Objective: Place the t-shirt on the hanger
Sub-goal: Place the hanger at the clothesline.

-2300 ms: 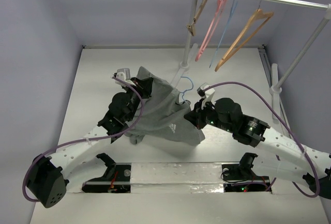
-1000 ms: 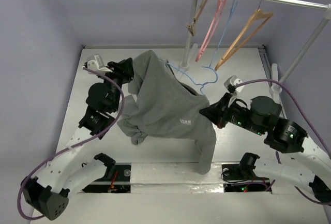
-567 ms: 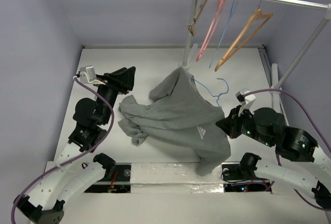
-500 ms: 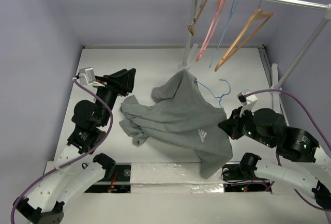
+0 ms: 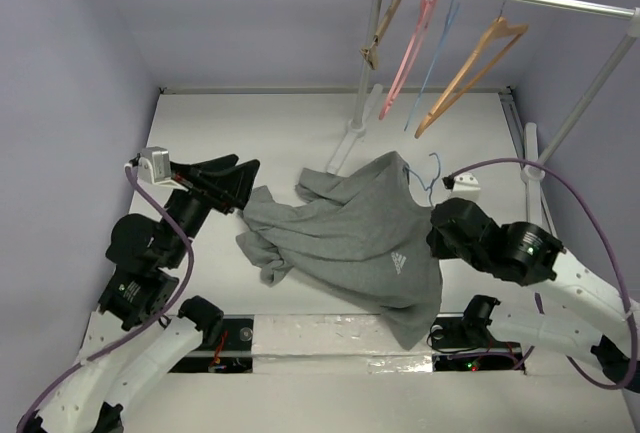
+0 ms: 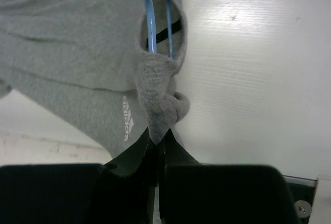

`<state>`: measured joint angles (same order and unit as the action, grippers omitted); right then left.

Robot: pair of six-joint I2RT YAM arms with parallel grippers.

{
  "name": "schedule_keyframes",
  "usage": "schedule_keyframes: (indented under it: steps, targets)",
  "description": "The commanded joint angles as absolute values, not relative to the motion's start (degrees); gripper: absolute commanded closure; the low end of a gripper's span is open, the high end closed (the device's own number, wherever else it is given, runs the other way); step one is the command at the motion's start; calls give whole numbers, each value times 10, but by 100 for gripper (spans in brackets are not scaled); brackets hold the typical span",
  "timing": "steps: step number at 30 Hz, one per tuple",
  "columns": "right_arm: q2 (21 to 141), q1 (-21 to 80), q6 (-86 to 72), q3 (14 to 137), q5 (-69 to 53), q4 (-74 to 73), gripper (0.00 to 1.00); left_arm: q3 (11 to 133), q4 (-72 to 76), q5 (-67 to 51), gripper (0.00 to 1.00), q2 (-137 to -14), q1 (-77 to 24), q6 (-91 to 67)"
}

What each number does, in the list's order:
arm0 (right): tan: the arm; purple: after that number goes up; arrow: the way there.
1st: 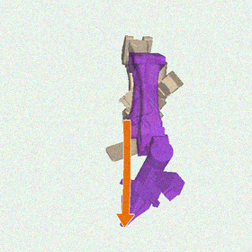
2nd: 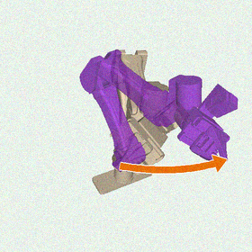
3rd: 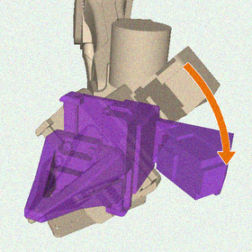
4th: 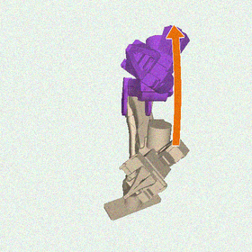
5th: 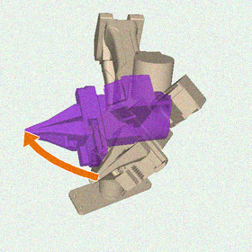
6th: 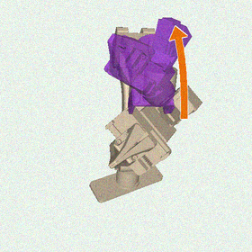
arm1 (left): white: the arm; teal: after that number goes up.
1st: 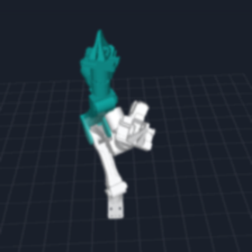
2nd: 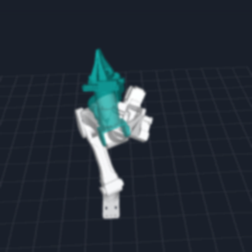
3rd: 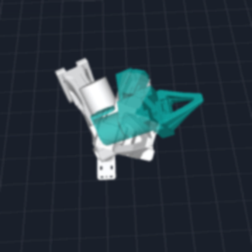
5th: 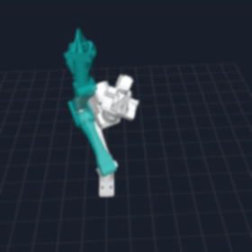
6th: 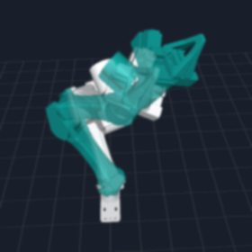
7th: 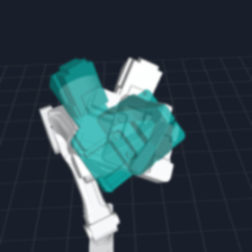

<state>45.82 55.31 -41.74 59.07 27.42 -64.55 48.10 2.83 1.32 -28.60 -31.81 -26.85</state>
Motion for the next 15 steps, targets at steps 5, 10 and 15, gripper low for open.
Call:
schedule_keyframes:
  steps: [5, 10, 15]
  targets:
    - [527, 407, -378, 620, 379, -565, 100, 508, -66, -12, 30, -230, -321, -200]
    - [507, 295, -301, 652, 366, -545, 100, 478, -49, -27, 1, -204, -321, -196]
    - [520, 243, -252, 715, 366, -534, 100, 457, -33, -52, 1, -215, -321, -189]
